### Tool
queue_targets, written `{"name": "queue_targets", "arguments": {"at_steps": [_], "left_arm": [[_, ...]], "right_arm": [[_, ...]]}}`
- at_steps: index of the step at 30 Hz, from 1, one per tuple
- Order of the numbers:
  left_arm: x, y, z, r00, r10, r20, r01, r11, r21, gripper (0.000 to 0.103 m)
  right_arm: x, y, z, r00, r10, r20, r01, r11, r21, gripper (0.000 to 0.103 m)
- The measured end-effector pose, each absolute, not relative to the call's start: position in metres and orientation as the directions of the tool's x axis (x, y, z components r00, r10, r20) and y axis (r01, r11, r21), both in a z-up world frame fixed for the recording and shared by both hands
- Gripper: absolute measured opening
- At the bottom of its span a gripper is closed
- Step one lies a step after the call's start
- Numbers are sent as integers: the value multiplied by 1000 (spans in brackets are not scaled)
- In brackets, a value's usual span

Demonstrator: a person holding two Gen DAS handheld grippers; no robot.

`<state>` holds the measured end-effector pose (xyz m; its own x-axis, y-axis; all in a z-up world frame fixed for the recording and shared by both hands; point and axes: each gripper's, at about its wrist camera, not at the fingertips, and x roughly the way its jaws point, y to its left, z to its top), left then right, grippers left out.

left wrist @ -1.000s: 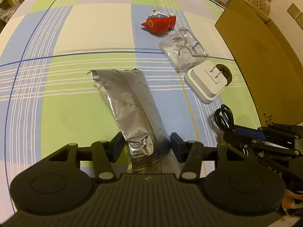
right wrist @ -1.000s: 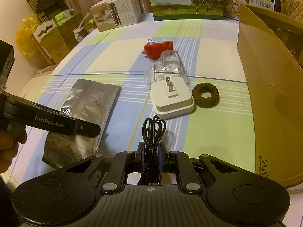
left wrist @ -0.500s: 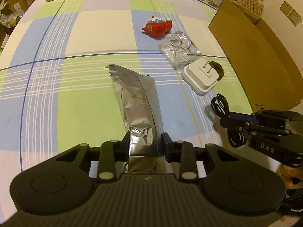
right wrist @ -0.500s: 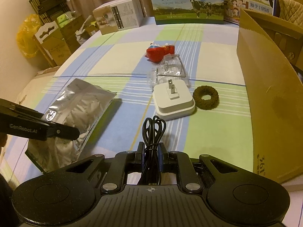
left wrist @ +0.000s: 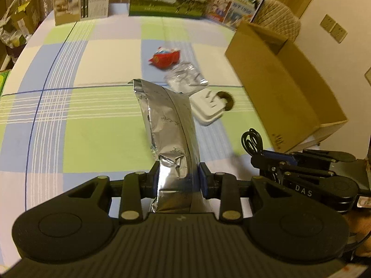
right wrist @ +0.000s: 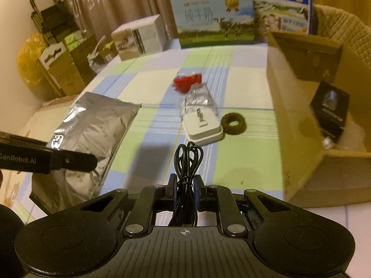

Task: Organize objects
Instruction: 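Carry the foil pouch and black cable over the cardboard box with both tools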

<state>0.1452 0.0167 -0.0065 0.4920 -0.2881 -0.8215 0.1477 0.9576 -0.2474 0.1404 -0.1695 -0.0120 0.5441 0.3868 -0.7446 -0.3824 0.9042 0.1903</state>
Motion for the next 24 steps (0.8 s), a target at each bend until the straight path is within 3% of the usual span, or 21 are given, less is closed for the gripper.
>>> {"name": "queue_targets", "arguments": {"at_steps": [24], "left_arm": [[121,-90,75,559,-419,-715,295,907,-301,28]], "right_arm": [[115,-267,79,701,267,-661,-264,959,108,10]]}}
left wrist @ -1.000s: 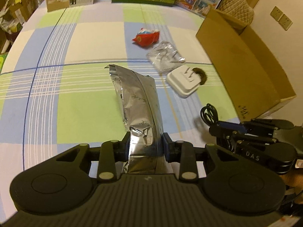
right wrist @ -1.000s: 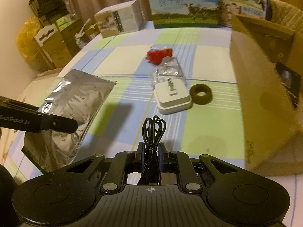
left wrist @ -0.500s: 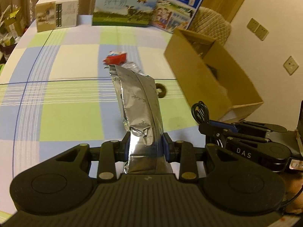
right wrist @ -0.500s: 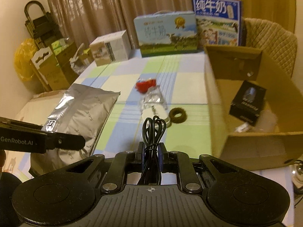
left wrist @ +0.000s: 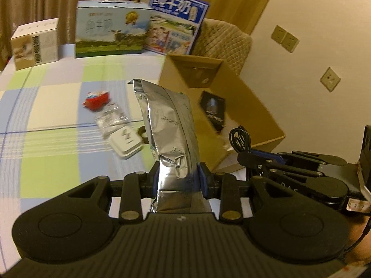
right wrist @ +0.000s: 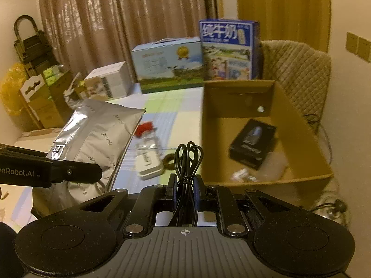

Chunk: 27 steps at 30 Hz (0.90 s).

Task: Organize objects
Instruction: 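Carry the foil pouch and black cable over the cardboard box with both tools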

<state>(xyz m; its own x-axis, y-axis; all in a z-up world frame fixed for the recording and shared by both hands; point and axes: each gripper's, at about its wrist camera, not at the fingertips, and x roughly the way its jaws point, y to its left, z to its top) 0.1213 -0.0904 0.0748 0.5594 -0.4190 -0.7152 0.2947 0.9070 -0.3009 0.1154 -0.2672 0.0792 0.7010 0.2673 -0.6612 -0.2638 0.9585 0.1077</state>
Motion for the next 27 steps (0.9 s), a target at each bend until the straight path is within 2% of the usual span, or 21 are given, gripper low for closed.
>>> {"name": "queue_targets", "arguments": {"at_steps": [12,27], "left_arm": [[146,-159,91,541,-478,-692,376,873,-309,28],[198,-211,89,538,-488,-687,363,870,-333,28]], "right_arm": [[131,-327,95,738,195,-646,-188,979,81,10],[192,-366,99,743,161,-650,-146,986,78,10]]}}
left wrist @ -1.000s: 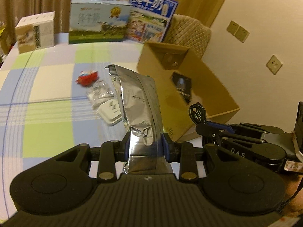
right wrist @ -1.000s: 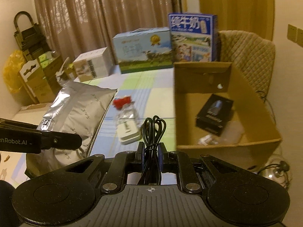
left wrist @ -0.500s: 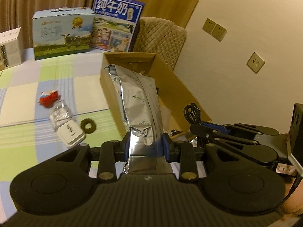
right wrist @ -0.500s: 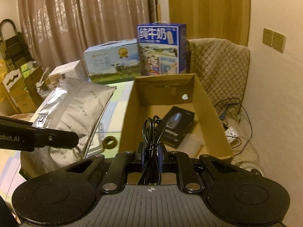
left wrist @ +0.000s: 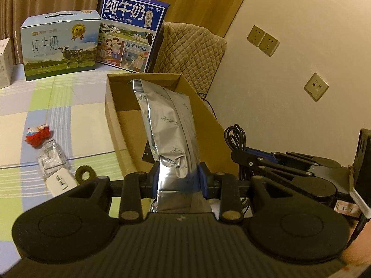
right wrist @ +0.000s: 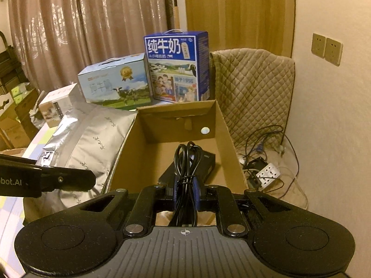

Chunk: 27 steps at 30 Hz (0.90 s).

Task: Organize objects
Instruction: 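Carry the foil pouch and black cable over the cardboard box with both tools, then open both tools to drop the pouch and cable into the box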

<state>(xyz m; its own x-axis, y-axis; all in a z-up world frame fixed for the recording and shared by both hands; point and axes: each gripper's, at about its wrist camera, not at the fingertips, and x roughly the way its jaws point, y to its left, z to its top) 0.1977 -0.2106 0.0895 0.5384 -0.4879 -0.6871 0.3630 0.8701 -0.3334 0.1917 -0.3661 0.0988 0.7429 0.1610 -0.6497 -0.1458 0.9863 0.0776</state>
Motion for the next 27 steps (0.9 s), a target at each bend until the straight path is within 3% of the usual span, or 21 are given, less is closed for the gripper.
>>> {"name": "queue_targets", "arguments": {"at_steps": [14,27], "left_arm": [[248,-235,76,560,-469,-683,299,883,-361,29],[237,-212,56,555,-430,-712,242,902,-357,30]], "right_arm": [[221,-384,86,731,154,-664,-122,988,95,10],[215,-387,79,721,169,-672,-118,986,121,10]]}}
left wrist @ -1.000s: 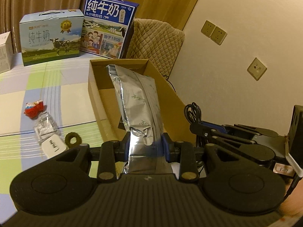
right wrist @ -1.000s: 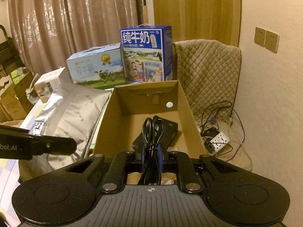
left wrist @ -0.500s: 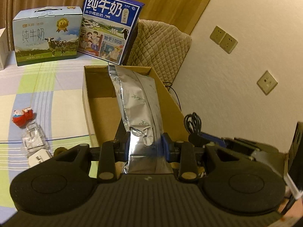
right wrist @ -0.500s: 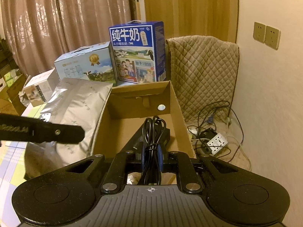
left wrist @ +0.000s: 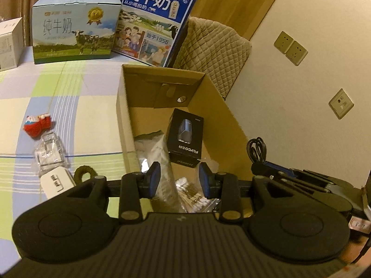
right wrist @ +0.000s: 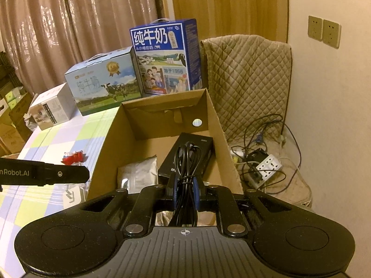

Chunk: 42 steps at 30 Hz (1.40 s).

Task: Organize objects
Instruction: 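Open both tools to drop the pouch and cable into the box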

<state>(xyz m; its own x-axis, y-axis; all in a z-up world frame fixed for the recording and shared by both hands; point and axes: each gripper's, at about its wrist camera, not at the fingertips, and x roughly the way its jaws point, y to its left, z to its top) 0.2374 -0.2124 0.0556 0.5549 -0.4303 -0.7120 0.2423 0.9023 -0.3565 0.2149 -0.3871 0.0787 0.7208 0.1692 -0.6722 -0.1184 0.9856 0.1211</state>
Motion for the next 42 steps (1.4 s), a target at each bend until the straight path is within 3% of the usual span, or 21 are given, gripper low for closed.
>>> {"name": "queue_targets", "arguments": {"at_steps": [15,17,19,21,42], "left_arm": [[230,-201,60,564,-429,-706,238,903,-359,33],[230,-199,59,565,-426,-706,235,904,-357,37],[229,-196,58,566,-422,-708,227,906,-359,43],[228,-192,57,569,-417,-709,217,908,-359,51],[180,-137,60,617,-360,-700,158,928,-337,75]], "right_arm": [[218,-381,86,748,224,-624,-149,974,172,10],[218,-381,87,754,242,-611,-150,968,199,17],[217,-381,87,760,242,-603,-143,968,209,50],[213,-383,88,770,243,-590,-136,966,220,57],[165,-349,102,758,234,-608,-135,969,205,57]]}}
